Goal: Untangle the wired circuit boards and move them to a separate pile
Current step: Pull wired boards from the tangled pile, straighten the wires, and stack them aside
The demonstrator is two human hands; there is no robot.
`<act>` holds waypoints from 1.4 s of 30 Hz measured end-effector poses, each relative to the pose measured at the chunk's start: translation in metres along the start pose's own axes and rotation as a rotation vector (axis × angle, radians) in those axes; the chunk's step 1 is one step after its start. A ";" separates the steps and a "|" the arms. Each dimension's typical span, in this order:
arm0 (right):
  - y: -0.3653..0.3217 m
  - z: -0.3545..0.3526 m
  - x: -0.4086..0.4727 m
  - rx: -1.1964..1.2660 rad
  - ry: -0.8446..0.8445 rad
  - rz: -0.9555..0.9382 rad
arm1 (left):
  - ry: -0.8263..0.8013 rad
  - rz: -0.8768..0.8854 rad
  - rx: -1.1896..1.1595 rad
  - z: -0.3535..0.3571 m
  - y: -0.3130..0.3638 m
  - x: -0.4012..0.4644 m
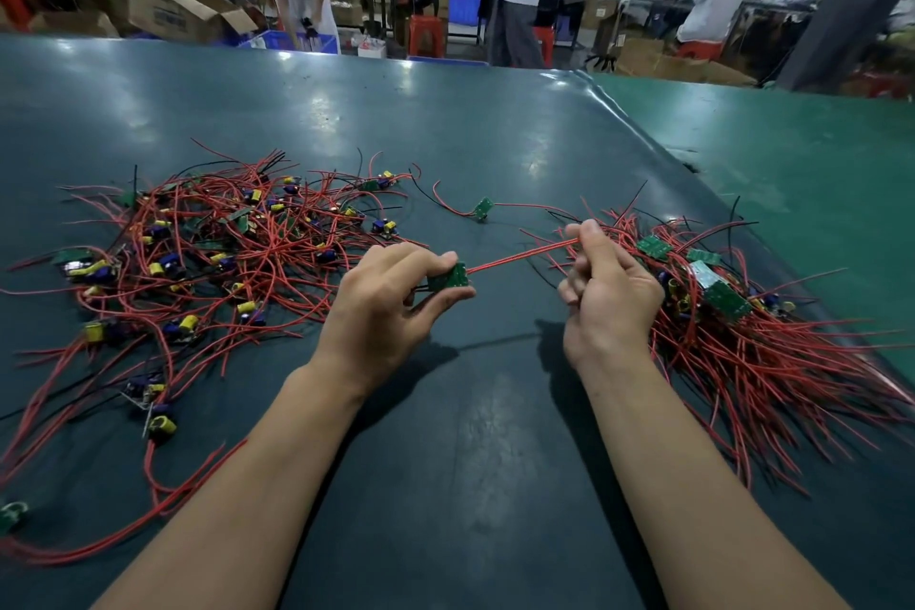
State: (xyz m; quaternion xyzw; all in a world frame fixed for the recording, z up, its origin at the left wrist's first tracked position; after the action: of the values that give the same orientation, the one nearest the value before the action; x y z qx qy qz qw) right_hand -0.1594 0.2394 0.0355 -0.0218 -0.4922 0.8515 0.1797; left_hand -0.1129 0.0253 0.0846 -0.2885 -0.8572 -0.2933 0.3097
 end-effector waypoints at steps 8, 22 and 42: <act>0.030 0.019 -0.009 0.186 -0.134 0.290 | 0.069 -0.035 0.000 -0.003 -0.008 -0.002; 0.023 0.016 -0.005 -0.003 -0.113 0.196 | 0.026 0.025 0.011 0.004 -0.002 0.000; 0.047 0.046 -0.034 -0.301 -0.395 0.315 | 0.364 -0.162 0.106 -0.029 -0.014 -0.010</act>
State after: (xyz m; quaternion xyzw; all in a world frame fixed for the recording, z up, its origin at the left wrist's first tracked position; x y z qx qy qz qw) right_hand -0.1511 0.1690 0.0142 0.0418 -0.6290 0.7740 -0.0595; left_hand -0.1055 -0.0063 0.0915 -0.1442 -0.8216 -0.3189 0.4500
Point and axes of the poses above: each hand's wrist, its own x-axis towards the middle knuckle, its own z-axis out of the palm, y = z × x, the point moved 9 cm from there along x, towards the middle knuckle, and after that the axes turned 10 degrees about -y, right-handed, at the moved point
